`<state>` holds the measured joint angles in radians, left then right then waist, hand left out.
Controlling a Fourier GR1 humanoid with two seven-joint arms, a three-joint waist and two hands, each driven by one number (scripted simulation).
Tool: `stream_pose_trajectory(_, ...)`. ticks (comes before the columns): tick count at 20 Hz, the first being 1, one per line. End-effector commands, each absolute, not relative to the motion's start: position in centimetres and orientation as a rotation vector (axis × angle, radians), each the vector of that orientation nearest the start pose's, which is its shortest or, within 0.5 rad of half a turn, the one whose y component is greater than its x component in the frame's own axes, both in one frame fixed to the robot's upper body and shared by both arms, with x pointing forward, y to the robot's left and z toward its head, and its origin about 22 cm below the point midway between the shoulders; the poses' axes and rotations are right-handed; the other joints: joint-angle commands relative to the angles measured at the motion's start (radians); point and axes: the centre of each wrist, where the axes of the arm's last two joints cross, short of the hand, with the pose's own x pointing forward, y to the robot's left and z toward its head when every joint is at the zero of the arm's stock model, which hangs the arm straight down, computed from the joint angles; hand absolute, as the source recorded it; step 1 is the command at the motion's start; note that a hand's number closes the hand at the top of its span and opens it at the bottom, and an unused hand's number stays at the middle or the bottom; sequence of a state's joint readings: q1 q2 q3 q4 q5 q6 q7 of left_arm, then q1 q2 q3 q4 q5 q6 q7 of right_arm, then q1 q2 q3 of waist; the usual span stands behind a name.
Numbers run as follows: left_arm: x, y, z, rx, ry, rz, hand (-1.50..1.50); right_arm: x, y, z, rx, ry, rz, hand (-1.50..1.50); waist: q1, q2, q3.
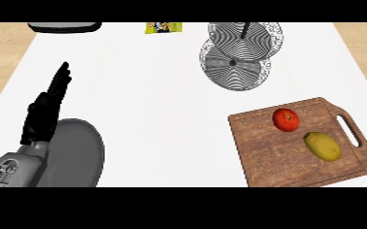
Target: Pick the lemon from the cutting board and place it in the tiered basket
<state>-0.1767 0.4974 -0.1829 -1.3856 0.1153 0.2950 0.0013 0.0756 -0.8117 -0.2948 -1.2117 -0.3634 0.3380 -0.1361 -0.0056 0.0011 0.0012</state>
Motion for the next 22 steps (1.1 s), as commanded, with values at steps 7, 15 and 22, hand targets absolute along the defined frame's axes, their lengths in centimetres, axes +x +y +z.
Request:
stream_pose_trajectory(7,29.0,29.4,3.4,0.409,-1.541,-0.241,0.00,23.7,-48.3,16.6,-0.403,-1.128,0.811,-1.50,0.016,0.002,-0.003)
stream_pose_trajectory(15,27.3,29.7,3.2,0.412,-1.532,-0.233,0.00,26.5,-43.1,14.8,-0.432,-1.005,0.799,-1.50,0.012,-0.002,-0.002)
stream_pose_trajectory(22,28.9,29.9,2.4,0.422,-1.539,-0.220,0.00,28.3,-40.7,13.8,-0.423,-0.844,0.858,-1.50,0.009,0.001,-0.002)
